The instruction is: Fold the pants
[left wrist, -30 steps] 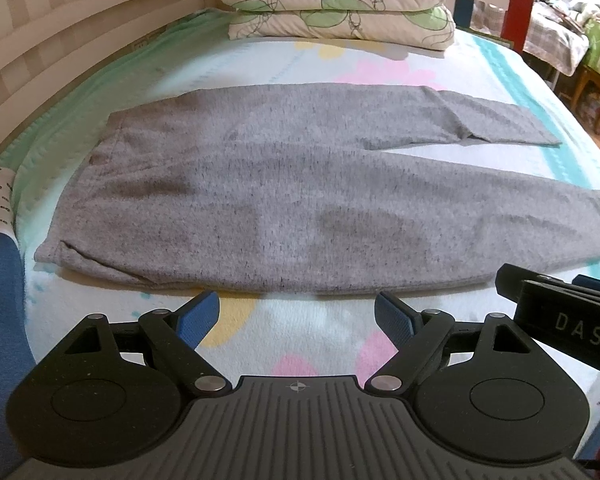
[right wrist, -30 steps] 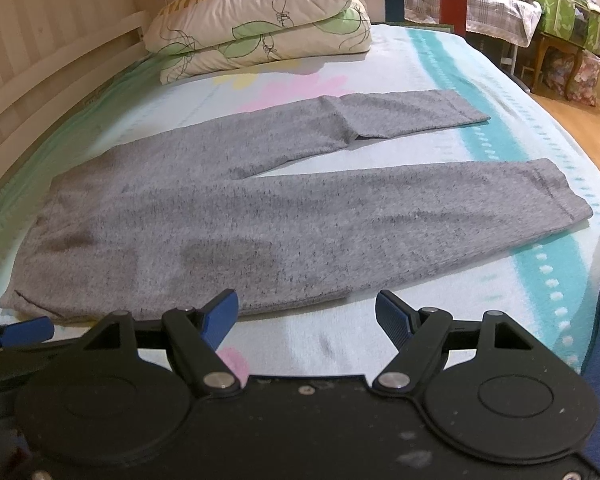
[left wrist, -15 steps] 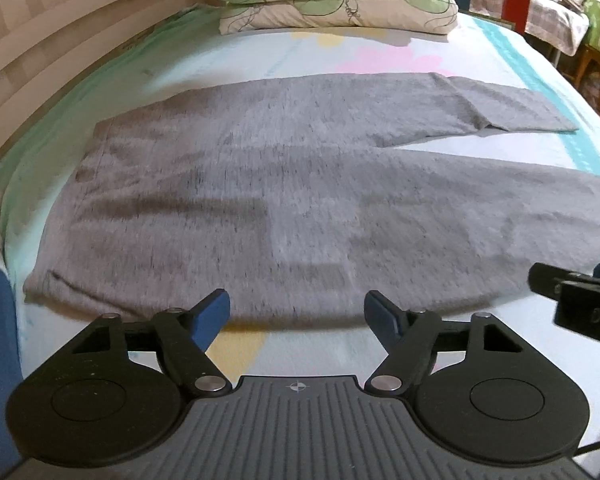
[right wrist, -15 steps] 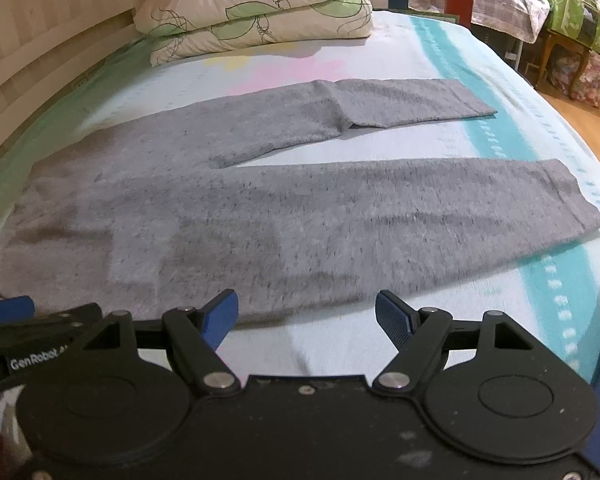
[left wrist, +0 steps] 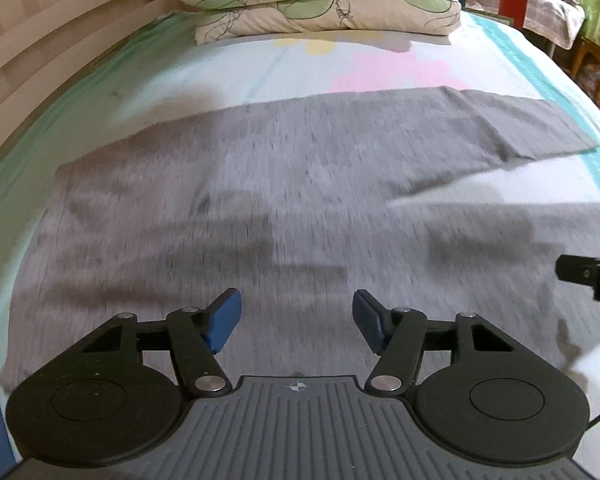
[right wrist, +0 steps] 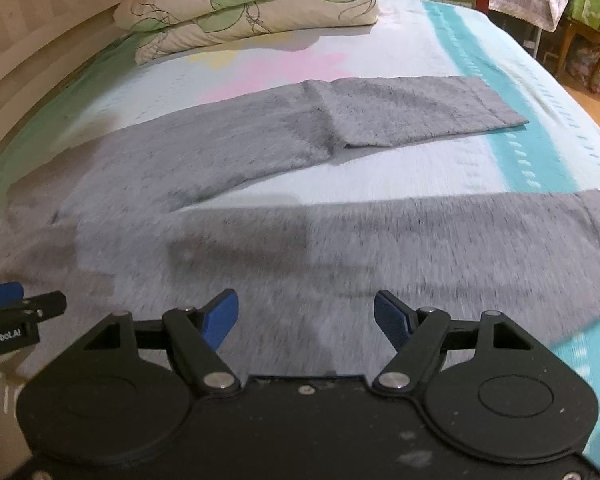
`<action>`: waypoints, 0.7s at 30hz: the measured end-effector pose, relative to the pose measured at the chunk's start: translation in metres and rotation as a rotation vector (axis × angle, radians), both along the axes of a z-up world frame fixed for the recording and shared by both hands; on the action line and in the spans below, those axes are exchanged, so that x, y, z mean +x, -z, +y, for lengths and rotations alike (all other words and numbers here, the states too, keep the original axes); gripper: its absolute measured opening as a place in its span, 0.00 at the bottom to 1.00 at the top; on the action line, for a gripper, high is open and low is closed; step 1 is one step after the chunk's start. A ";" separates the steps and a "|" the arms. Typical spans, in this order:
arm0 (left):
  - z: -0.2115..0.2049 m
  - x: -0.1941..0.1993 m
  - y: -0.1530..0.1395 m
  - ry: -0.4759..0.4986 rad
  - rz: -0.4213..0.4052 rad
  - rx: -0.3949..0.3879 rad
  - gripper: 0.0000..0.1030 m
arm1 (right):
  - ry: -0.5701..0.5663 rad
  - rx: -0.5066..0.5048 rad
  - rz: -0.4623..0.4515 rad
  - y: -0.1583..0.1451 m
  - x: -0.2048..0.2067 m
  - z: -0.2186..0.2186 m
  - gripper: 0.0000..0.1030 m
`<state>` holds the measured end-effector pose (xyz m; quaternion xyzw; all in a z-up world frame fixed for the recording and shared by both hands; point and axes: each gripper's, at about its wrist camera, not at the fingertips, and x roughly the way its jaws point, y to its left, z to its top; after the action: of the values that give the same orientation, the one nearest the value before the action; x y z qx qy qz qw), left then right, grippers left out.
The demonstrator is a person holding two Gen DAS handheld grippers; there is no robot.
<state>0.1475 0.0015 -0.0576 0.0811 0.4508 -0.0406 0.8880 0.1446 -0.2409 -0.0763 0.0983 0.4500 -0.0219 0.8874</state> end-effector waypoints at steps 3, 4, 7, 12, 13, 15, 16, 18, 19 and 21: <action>-0.001 0.025 0.002 0.005 0.000 -0.003 0.59 | -0.007 -0.009 -0.017 -0.001 0.029 -0.011 0.76; -0.002 0.035 0.002 0.009 0.002 -0.007 0.59 | -0.010 -0.009 -0.028 -0.003 0.042 -0.015 0.76; -0.005 0.063 0.004 0.012 0.010 -0.016 0.59 | -0.019 0.004 -0.046 -0.004 0.083 -0.029 0.72; -0.007 0.108 0.006 0.006 -0.008 -0.011 0.59 | -0.028 -0.046 -0.064 -0.002 0.158 -0.043 0.72; -0.008 0.114 0.007 0.006 -0.015 -0.009 0.59 | -0.032 -0.048 -0.072 -0.003 0.175 -0.046 0.72; -0.008 0.129 0.009 0.006 -0.021 -0.001 0.59 | -0.035 -0.032 -0.079 -0.003 0.205 -0.051 0.72; -0.007 0.134 0.009 0.007 -0.021 0.000 0.59 | -0.040 -0.007 -0.081 -0.002 0.219 -0.054 0.72; -0.006 0.142 0.012 0.010 -0.019 0.002 0.59 | -0.065 0.047 -0.093 -0.003 0.247 -0.059 0.72; -0.006 0.146 0.013 0.013 -0.019 0.005 0.59 | -0.093 0.066 -0.095 -0.004 0.265 -0.060 0.72; -0.005 0.152 0.016 0.016 -0.021 0.016 0.59 | -0.130 0.064 -0.081 -0.004 0.295 -0.060 0.72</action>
<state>0.2991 -0.0034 -0.0735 0.0923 0.4413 -0.0434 0.8916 0.4399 -0.3006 -0.0725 0.0977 0.4194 0.0541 0.9009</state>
